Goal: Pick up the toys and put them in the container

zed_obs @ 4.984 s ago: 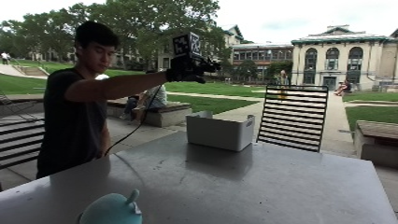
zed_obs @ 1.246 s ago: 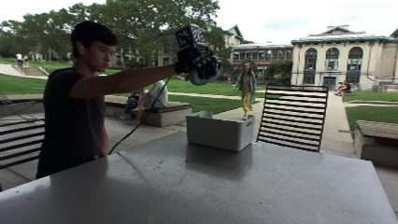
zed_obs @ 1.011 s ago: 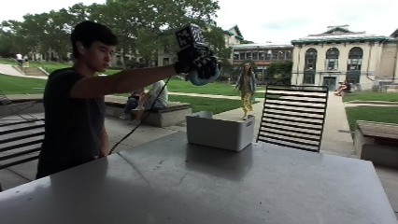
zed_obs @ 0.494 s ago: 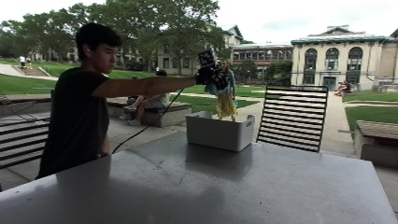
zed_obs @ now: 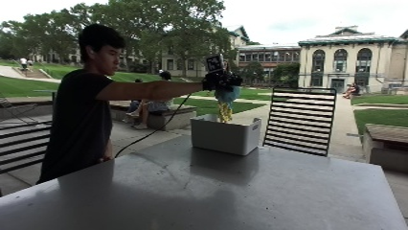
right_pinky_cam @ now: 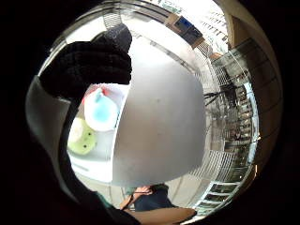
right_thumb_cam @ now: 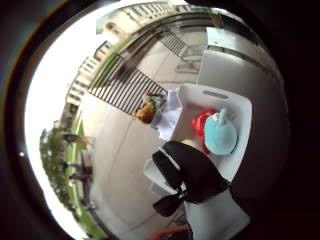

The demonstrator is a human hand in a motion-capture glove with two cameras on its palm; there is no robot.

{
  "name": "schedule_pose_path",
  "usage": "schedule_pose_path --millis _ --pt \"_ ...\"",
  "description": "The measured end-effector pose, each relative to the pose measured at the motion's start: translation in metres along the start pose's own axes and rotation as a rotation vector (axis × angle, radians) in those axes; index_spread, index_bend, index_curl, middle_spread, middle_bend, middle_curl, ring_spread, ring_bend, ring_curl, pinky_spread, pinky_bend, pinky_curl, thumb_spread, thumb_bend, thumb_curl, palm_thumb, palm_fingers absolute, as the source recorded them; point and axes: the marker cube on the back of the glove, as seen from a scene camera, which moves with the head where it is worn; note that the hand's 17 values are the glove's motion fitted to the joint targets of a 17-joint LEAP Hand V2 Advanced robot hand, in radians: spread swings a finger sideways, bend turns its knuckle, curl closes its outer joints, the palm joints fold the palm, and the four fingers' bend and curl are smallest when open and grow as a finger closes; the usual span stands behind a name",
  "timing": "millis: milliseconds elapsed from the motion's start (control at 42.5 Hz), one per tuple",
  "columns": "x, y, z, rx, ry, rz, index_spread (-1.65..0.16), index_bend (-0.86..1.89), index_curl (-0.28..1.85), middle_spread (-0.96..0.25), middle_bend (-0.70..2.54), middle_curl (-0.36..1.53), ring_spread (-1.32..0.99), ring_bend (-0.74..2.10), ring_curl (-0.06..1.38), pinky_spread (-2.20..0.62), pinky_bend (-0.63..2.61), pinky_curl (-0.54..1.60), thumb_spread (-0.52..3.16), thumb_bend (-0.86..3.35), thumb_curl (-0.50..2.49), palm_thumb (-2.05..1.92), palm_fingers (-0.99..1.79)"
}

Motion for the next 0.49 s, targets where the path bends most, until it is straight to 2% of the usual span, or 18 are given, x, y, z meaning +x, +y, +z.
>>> schedule_pose_path --millis 118,212,329,494 --pt "0.004 0.0 0.0 -0.001 0.012 0.01 -0.33 0.1 0.25 -0.02 0.14 0.55 -0.04 0.46 0.29 -0.02 1.27 0.42 1.14 -0.04 0.55 0.0 -0.17" --pt "0.047 -0.002 -0.003 -0.018 0.134 0.104 -0.33 0.1 0.24 0.0 0.15 0.52 -0.01 0.46 0.29 0.0 1.26 0.41 1.14 -0.04 0.51 -0.02 -0.15" --pt "0.053 0.01 -0.012 -0.041 0.071 -0.002 -0.33 0.12 0.24 0.02 0.16 0.49 0.01 0.46 0.29 0.02 1.22 0.39 1.14 -0.04 0.47 -0.03 -0.13" --pt "0.071 0.034 -0.033 -0.058 0.058 -0.051 -0.33 0.12 0.23 0.03 0.17 0.47 0.03 0.46 0.29 0.04 1.19 0.38 1.14 -0.04 0.41 -0.03 -0.12"
